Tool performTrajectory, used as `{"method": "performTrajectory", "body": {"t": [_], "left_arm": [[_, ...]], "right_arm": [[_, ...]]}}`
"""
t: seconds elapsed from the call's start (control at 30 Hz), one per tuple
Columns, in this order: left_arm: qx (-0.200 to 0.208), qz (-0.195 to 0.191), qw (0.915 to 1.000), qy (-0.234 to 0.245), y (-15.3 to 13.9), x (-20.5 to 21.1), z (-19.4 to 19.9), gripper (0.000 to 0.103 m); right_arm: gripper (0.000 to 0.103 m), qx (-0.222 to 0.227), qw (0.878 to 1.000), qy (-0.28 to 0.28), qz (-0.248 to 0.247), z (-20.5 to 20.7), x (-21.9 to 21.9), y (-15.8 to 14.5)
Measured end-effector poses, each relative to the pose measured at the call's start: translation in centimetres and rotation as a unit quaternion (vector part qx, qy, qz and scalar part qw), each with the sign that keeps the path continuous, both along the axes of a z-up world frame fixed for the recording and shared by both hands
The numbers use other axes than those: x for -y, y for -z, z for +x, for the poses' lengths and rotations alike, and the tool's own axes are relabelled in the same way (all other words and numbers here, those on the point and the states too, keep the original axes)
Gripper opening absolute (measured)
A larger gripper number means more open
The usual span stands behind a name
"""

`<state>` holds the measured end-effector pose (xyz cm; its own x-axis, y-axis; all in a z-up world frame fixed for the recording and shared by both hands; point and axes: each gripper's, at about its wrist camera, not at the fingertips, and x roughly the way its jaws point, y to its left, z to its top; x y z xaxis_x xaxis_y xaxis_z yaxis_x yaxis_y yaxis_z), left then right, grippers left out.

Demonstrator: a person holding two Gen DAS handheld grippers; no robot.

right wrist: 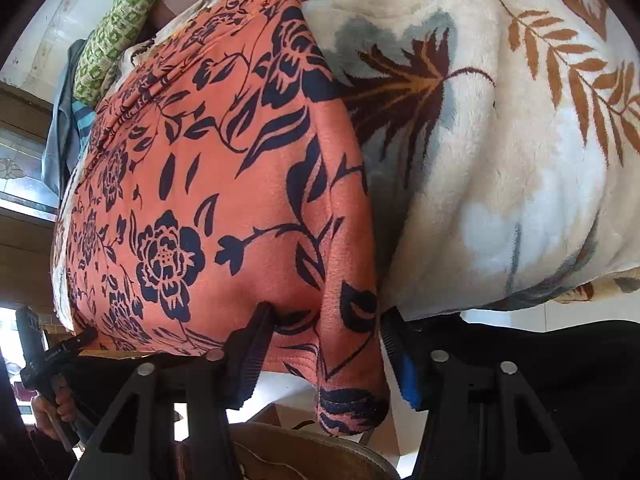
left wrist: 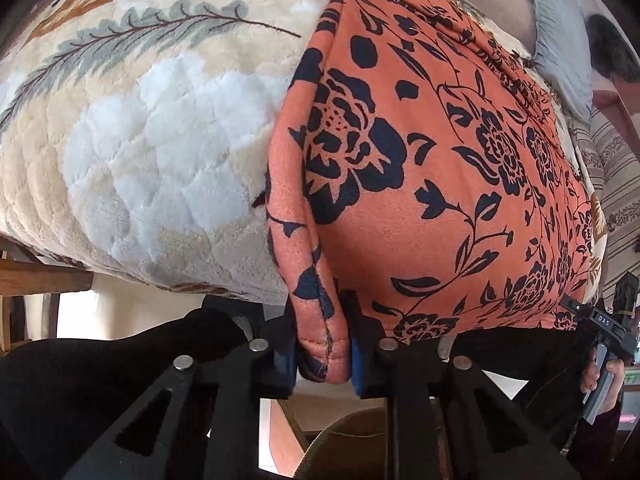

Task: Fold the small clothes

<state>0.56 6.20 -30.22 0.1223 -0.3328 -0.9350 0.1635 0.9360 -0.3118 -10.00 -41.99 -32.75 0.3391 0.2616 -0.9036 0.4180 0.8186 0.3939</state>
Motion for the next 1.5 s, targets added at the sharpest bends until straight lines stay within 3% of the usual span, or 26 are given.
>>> {"method": "performTrajectory", "body": {"t": [0.03, 0.07, 0.1, 0.2, 0.3, 0.5, 0.63, 0.73, 0.93, 1.1, 1.2, 1.27, 1.37, 1.5], "left_arm": [[0.000, -0.005, 1.0000, 0.001, 0.1, 0.0, -0.1, 0.015], [-0.001, -0.009, 1.0000, 0.003, 0.0, 0.0, 0.0, 0.014], [0.000, -0.011, 0.9999, 0.007, -0.2, -0.1, 0.0, 0.013], [0.008, -0.031, 0.9993, 0.017, -1.5, -0.4, 0.5, 0.011], [0.026, -0.078, 0.9962, 0.030, -4.3, -1.2, 1.2, 0.010], [0.077, -0.142, 0.9850, 0.060, -10.6, -1.4, 3.8, 0.010], [0.095, -0.171, 0.9789, 0.058, -13.4, -0.9, 7.8, 0.010], [0.108, -0.171, 0.9778, 0.055, -14.9, -0.1, 12.2, 0.010], [0.108, -0.171, 0.9789, 0.031, -15.7, 2.9, 23.5, 0.010], [0.099, -0.173, 0.9799, -0.013, -13.9, 6.9, 34.1, 0.010], [0.106, -0.145, 0.9836, -0.014, -11.8, 9.8, 38.8, 0.011], [0.086, -0.120, 0.9886, -0.029, -9.5, 10.8, 41.0, 0.013], [0.057, -0.133, 0.9872, -0.068, -6.2, 10.3, 42.3, 0.015], [0.091, -0.192, 0.9720, -0.100, -6.4, 7.9, 40.6, 0.021]], "right_arm": [[0.035, -0.001, 1.000, -0.002, -0.002, -0.1, 0.0, -0.2], [0.016, 0.002, 1.000, -0.007, 0.002, -0.3, 0.0, -0.5], [0.007, 0.009, 1.000, -0.013, 0.012, -0.4, 0.0, -0.9], [0.007, 0.030, 0.999, -0.018, 0.033, -0.7, 0.4, -2.5], [0.007, 0.069, 0.995, -0.021, 0.070, -0.4, 0.8, -4.7], [0.007, 0.154, 0.977, -0.013, 0.148, 0.6, 2.0, -9.4], [0.007, 0.207, 0.959, 0.013, 0.192, 2.4, 3.7, -11.9], [0.007, 0.236, 0.948, 0.034, 0.211, 5.0, 6.0, -13.2], [0.007, 0.273, 0.937, 0.077, 0.202, 13.5, 11.0, -14.8], [0.007, 0.274, 0.932, 0.131, 0.198, 22.4, 15.0, -12.9], [0.007, 0.263, 0.929, 0.167, 0.201, 27.0, 17.0, -10.0], [0.008, 0.236, 0.923, 0.193, 0.234, 29.9, 18.5, -6.8], [0.016, 0.182, 0.919, 0.225, 0.266, 32.9, 19.8, -2.1], [0.017, 0.204, 0.905, 0.234, 0.289, 32.5, 20.7, 0.3]]}}
